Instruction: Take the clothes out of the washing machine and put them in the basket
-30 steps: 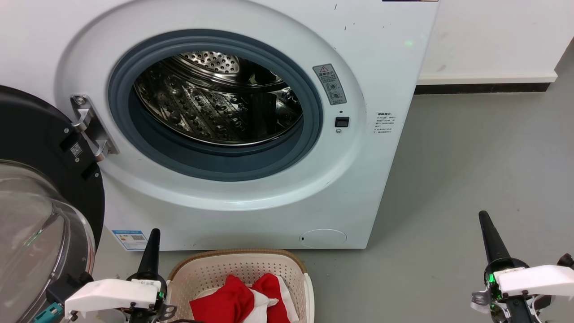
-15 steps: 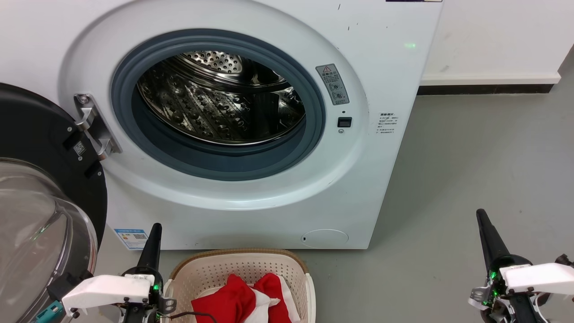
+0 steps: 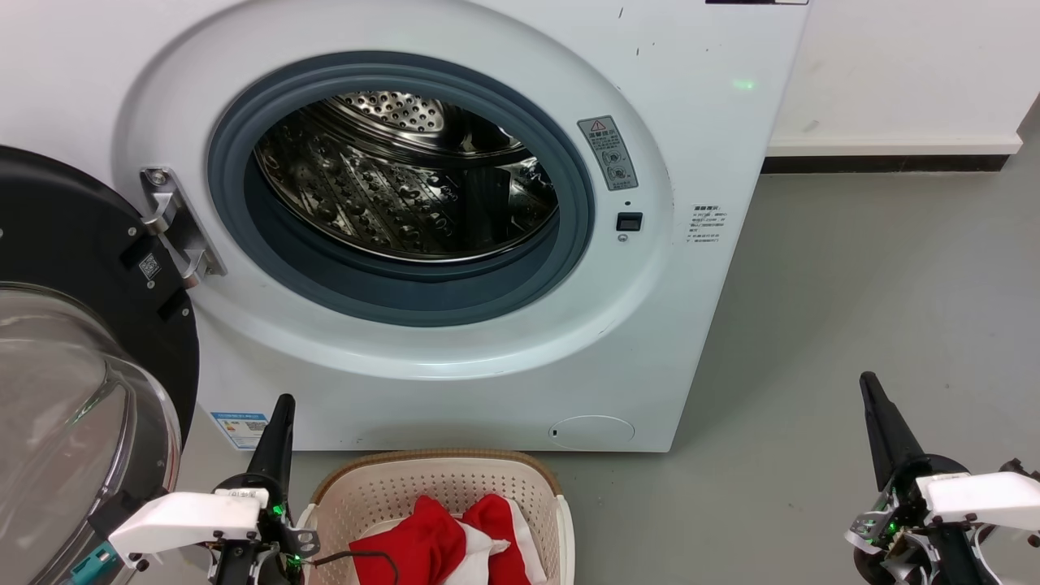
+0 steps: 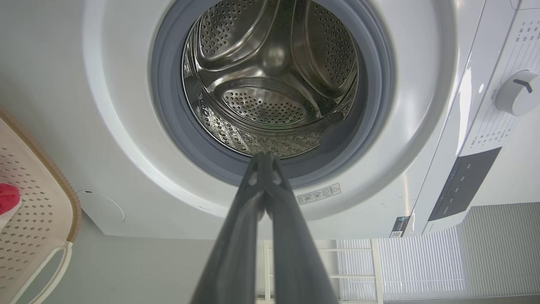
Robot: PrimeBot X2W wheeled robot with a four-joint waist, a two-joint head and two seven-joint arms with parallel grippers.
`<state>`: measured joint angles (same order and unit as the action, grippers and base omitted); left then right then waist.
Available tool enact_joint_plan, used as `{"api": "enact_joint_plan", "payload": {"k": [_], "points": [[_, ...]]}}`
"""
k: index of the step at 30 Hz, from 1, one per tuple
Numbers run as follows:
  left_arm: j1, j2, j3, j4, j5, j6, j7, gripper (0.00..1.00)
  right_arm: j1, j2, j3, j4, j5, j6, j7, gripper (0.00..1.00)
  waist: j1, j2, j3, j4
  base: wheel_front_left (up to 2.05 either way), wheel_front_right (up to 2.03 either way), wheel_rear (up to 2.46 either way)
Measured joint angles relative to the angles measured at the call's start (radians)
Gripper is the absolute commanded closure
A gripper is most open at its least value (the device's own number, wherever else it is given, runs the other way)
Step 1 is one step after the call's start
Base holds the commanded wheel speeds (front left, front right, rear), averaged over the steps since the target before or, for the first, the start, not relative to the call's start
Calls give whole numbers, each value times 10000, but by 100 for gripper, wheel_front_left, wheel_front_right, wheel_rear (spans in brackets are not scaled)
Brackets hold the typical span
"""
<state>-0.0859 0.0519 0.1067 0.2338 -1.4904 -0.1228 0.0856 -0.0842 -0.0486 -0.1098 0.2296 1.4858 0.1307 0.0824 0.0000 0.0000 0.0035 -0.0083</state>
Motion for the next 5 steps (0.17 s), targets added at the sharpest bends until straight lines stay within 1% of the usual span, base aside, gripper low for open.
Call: {"api": "enact_joint_plan", "payload": {"k": [5], "points": [[-43, -2, 17, 42, -393, -6, 86, 100, -37, -2, -6, 46, 405, 0, 84, 100, 0, 0, -1, 26, 0, 0, 0]]}}
